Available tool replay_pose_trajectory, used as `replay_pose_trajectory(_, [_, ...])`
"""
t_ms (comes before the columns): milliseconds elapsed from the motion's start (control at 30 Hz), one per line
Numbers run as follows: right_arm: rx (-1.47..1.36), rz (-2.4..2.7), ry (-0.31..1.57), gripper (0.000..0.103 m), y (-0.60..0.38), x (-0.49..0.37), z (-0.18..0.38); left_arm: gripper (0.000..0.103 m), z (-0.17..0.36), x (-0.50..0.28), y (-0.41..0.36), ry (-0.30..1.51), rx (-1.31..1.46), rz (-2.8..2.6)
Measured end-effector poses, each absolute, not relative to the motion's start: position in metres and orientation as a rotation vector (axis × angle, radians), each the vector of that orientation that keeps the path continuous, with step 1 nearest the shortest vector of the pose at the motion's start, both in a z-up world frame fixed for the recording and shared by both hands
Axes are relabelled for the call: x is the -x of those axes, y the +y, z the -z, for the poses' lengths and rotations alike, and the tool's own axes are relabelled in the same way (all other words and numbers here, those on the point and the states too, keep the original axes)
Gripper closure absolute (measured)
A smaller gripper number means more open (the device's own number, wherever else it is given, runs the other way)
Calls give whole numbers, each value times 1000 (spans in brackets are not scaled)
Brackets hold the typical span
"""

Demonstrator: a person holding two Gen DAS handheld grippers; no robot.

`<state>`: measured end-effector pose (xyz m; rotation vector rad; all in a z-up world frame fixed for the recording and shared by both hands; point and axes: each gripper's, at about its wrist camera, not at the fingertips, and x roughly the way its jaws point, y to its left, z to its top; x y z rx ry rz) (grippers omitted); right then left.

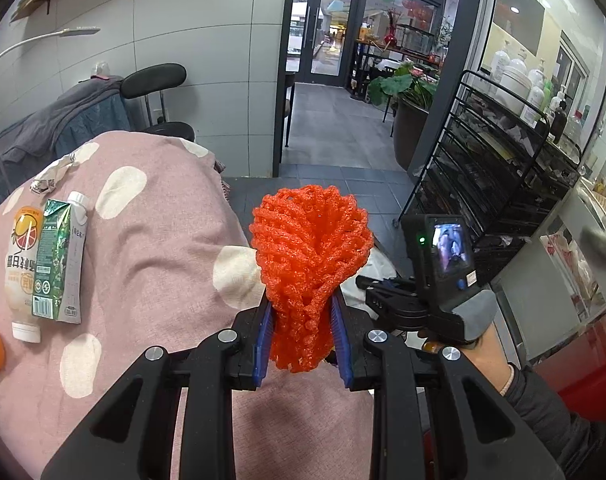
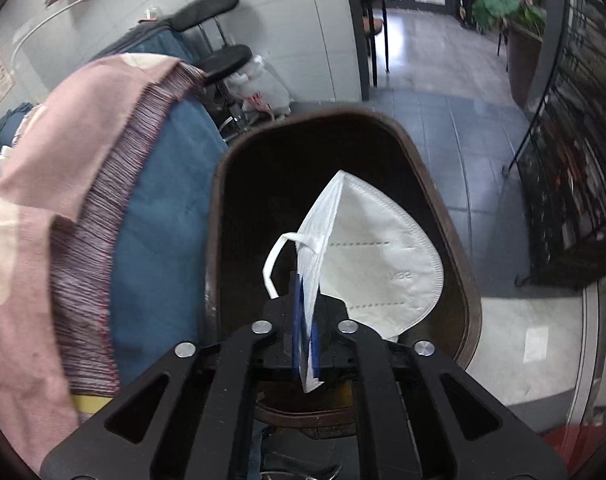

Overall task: Collect trash
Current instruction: 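Release the mask into the bin with the right gripper while the left carries the orange net, then open the left gripper over the bin to drop the orange foam net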

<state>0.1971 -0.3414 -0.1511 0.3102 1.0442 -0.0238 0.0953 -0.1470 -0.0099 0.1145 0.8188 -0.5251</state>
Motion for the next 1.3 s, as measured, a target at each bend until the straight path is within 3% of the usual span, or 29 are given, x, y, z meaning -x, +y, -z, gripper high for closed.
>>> replay_pose_trajectory(67, [-322, 43, 1065, 52, -343, -195, 159, 77, 12, -97, -148, 828, -117, 529])
replay_pose_trajectory(100, [-323, 58, 1063, 29, -343, -193, 159, 77, 13, -98, -149, 833, -117, 532])
replay_pose_trajectory(133, [-321, 75, 1048, 24, -342, -190, 157, 77, 15, -99, -151, 839, -117, 535])
replay_pose_trajectory(1300, [-350, 206, 892, 23, -372, -125, 112, 77, 58, -155, -230, 1022, -241, 576])
